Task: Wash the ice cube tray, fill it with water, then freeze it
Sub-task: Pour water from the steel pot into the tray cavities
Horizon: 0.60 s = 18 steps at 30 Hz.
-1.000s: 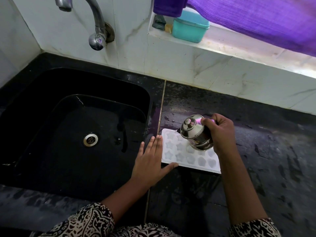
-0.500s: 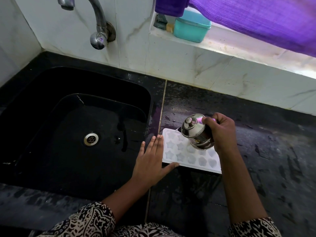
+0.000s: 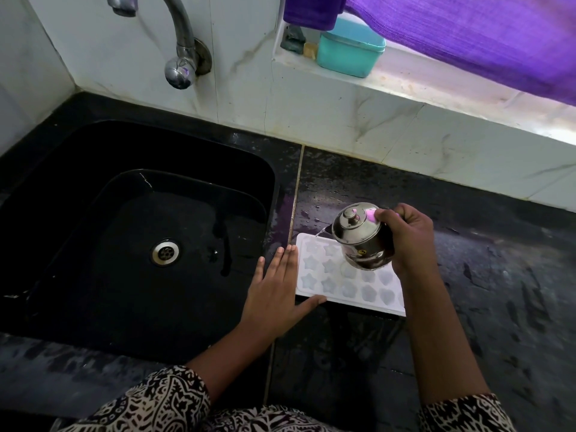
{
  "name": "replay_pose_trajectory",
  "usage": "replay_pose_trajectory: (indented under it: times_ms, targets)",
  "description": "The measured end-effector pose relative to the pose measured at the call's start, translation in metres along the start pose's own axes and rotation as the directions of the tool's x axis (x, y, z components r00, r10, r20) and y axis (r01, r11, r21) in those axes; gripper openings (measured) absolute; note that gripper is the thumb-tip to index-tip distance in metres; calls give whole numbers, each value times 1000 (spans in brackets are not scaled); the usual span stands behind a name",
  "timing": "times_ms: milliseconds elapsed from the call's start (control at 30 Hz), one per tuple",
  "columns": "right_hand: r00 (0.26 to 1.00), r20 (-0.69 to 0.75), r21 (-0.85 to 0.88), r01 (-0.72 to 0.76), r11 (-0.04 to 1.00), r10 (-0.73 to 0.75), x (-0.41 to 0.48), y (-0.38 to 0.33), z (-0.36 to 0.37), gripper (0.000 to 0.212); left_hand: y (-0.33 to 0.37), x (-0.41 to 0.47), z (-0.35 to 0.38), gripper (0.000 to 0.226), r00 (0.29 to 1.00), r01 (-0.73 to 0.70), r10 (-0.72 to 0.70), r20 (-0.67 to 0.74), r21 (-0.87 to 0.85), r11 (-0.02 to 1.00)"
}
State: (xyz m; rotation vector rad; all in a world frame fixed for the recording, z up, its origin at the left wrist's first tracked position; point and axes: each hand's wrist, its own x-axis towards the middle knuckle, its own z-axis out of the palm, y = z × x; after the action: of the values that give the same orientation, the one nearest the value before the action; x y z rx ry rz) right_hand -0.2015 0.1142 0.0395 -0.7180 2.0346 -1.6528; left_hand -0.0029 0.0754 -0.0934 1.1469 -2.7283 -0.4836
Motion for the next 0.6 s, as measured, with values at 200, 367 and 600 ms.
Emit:
replay_pose_trajectory:
  times_ms: [200, 367, 600]
  targets:
    - [997, -38, 207, -57, 977, 67, -2, 2, -9, 34, -1, 1, 1, 110, 1000, 0, 0, 11, 12, 1000]
    - [998, -43, 168, -38, 985, 46, -4, 6, -18, 32, -1, 0, 0, 111, 1000, 3, -4, 13, 22, 1000]
    - [999, -52, 0, 7, 1000, -7, -3, 11, -24, 35, 0, 0, -1, 112, 1000, 2, -3, 17, 31, 1000]
